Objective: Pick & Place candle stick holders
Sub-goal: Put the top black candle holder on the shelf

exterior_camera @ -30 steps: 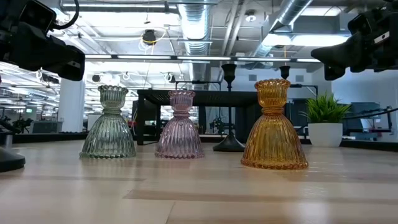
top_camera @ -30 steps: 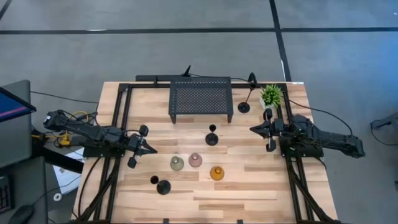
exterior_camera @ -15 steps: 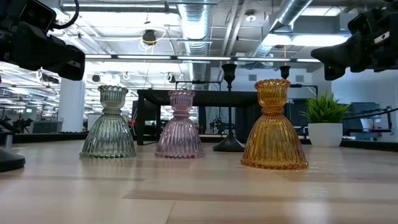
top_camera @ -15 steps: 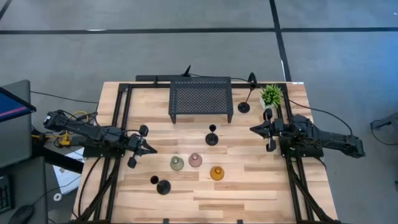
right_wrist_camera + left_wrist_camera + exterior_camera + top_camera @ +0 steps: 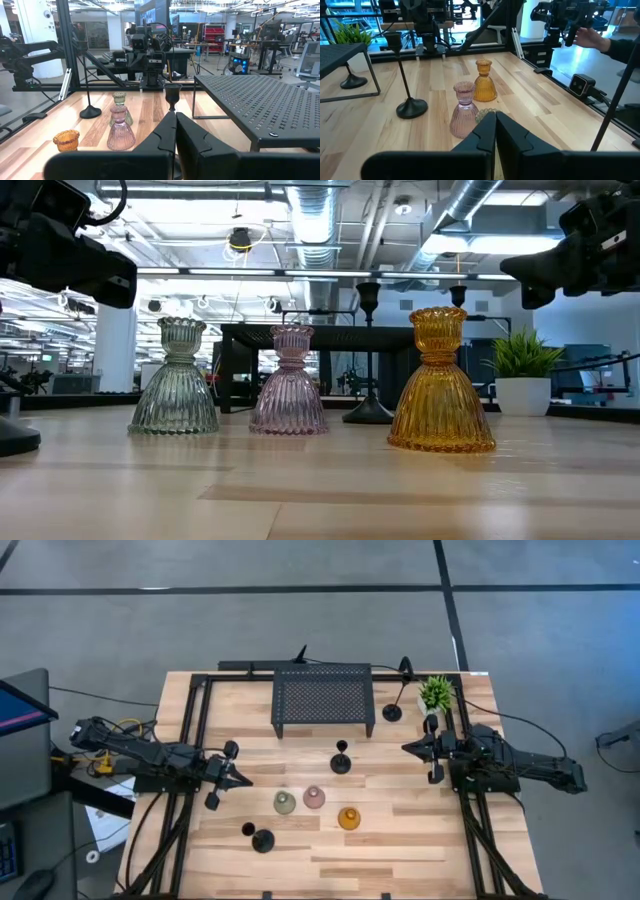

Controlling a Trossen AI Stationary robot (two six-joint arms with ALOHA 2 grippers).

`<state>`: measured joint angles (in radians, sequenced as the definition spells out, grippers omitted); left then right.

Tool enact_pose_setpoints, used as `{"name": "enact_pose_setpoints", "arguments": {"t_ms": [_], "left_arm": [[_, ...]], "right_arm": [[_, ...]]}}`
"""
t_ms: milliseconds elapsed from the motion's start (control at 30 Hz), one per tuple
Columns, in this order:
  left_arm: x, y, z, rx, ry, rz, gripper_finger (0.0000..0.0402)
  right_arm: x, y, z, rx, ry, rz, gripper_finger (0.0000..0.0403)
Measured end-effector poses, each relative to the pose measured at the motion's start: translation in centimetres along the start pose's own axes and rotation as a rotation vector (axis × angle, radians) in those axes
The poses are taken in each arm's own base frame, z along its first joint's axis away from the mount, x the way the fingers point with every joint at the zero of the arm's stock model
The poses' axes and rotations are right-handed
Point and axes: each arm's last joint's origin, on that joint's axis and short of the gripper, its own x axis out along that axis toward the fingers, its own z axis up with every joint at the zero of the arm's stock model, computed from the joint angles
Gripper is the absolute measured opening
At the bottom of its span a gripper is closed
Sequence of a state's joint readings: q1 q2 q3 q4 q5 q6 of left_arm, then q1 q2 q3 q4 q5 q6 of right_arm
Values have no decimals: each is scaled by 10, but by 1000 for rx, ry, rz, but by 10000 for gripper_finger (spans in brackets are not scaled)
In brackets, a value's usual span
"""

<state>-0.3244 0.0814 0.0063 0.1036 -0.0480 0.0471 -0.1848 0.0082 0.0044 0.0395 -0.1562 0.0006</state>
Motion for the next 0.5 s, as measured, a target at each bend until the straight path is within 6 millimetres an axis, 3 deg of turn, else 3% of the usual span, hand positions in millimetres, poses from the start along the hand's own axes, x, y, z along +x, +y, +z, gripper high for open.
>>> {"name": "enact_pose_setpoints", "arguments": {"t_ms": [200,500], "left_arm": [[0,0,5,-98,-54,1,11],[-2,1,18,-108,-188,2,11]], "right_arm": [[0,0,0,0,0,0,0],[0,0,0,0,0,0,0]]}}
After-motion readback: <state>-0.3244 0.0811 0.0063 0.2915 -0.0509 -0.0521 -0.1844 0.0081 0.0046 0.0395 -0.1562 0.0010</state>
